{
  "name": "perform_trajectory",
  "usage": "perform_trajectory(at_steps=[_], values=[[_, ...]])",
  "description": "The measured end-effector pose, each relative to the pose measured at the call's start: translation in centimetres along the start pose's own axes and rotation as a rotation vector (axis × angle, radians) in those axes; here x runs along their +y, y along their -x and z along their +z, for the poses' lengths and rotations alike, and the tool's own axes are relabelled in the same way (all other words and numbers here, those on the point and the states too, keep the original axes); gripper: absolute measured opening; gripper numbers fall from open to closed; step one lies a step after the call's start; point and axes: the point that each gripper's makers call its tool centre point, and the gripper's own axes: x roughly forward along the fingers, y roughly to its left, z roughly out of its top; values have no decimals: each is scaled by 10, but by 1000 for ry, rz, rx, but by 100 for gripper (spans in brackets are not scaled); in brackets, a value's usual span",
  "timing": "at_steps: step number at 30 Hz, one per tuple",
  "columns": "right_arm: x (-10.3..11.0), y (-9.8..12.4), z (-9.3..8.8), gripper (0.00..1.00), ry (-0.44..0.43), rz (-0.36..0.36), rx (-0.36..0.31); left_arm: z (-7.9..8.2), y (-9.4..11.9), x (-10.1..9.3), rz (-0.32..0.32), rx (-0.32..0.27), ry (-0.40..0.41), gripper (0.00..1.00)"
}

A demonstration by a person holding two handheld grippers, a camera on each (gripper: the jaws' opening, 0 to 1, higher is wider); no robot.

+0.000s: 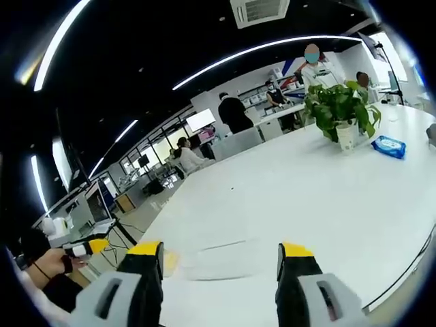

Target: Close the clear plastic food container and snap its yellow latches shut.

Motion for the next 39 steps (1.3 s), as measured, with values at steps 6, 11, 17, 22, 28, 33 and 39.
perform_trajectory(at_steps=[6, 11, 17, 22, 28, 33, 39], values=[[-9, 3, 6, 67, 8, -22, -13, 1, 2, 6, 16, -1, 5, 85], [-16, 5, 5, 67, -4, -41, -15, -3, 4, 13, 44, 3, 26, 82], [-16, 5, 3, 63, 21, -45, -4, -7, 6, 17, 56, 12, 29, 81], [-16, 3, 4, 64, 7, -44, -9, -8, 10, 24, 72, 7, 45, 81], [-12, -1, 3, 62, 26, -32, 4, -9, 11, 27, 80, 8, 50, 79], [-6, -4, 1, 61, 33, -20, 11, -8, 10, 27, 76, 5, 54, 79], [-1, -6, -1, 61, 46, -13, 19, -11, 11, 26, 67, 13, 51, 79]])
